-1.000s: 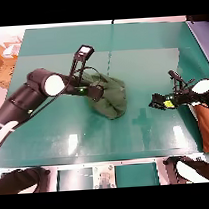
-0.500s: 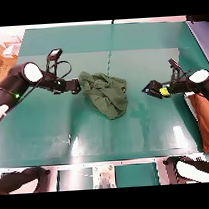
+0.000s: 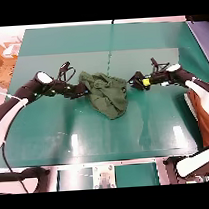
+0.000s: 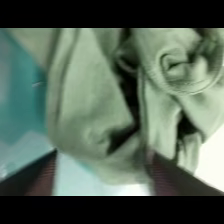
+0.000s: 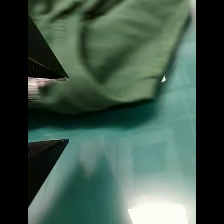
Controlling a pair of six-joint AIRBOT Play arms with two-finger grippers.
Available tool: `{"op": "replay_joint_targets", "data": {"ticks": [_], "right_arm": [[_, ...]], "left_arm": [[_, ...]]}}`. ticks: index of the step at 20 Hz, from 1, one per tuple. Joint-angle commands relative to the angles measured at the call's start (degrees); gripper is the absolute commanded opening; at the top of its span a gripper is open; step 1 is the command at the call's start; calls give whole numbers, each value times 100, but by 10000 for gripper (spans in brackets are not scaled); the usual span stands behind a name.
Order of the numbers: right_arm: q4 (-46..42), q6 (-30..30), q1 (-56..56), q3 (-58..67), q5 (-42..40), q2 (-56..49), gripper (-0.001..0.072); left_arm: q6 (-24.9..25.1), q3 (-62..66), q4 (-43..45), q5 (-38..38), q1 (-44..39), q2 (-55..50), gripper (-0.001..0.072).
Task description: Fold the shirts.
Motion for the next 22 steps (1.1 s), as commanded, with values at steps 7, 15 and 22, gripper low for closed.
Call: {"op": "replay_joint_targets", "data": {"ticks": [7,15,22], "right_arm": [[496,-118,562,1419,457,-1213,18],[496,-203,-413,2002,1394,658,16],[496,-201,-1580,2006,1346,4006,16]], "left_arm": [[826,70,-577,-439,17,-151,26],[-420,1969,1296,-1097,17,1287,26],[-1864,4140,3449,-1449,17,3073,25]]}}
